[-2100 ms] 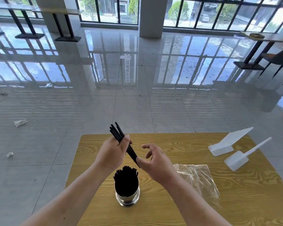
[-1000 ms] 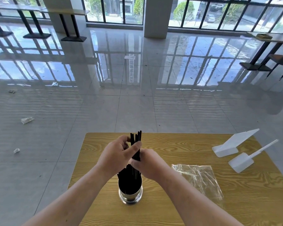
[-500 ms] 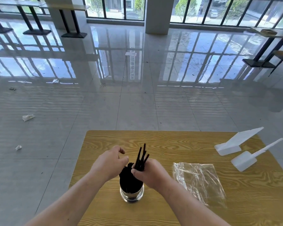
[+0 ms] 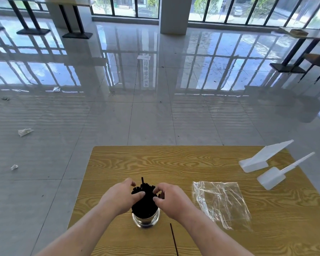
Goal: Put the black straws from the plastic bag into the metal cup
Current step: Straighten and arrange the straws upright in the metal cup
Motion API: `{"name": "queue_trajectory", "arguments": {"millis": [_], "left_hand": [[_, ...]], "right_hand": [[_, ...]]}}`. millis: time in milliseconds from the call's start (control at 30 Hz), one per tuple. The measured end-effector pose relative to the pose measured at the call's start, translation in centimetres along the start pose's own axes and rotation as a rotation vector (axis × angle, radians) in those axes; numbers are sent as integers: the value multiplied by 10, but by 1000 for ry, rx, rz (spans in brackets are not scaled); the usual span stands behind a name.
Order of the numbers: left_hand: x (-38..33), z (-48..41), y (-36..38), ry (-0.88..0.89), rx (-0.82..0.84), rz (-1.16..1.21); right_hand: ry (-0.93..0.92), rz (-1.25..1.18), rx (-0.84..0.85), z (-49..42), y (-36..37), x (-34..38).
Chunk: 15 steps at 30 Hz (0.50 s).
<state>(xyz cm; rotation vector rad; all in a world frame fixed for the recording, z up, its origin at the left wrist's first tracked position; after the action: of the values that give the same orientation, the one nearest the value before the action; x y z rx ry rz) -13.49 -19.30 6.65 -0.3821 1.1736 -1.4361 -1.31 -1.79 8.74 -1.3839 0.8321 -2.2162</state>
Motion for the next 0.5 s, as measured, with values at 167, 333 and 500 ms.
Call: {"name": "queue_trajectory", "arguments": {"millis": [167, 333, 500], "left_hand": [[-6, -4, 1, 29, 7, -13], [-8, -3, 2, 46, -1, -31], [-6, 0, -1, 55, -13, -23]], "right_hand": [[13, -55, -36, 0, -1, -7], [36, -53, -113, 0, -12, -16], [239, 57, -77, 10, -1, -59]]}}
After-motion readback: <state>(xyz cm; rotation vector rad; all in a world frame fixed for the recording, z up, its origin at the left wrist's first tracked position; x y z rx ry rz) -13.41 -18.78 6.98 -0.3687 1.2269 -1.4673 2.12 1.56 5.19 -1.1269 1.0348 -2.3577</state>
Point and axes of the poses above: each hand's wrist, its own z-axis away from the middle knuckle, its own y-axis out of the palm, x = y × z, the point moved 4 cm from there along -z, towards the middle knuckle, and after that the axes turned 2 degrees about -x, right-handed, at the moved point
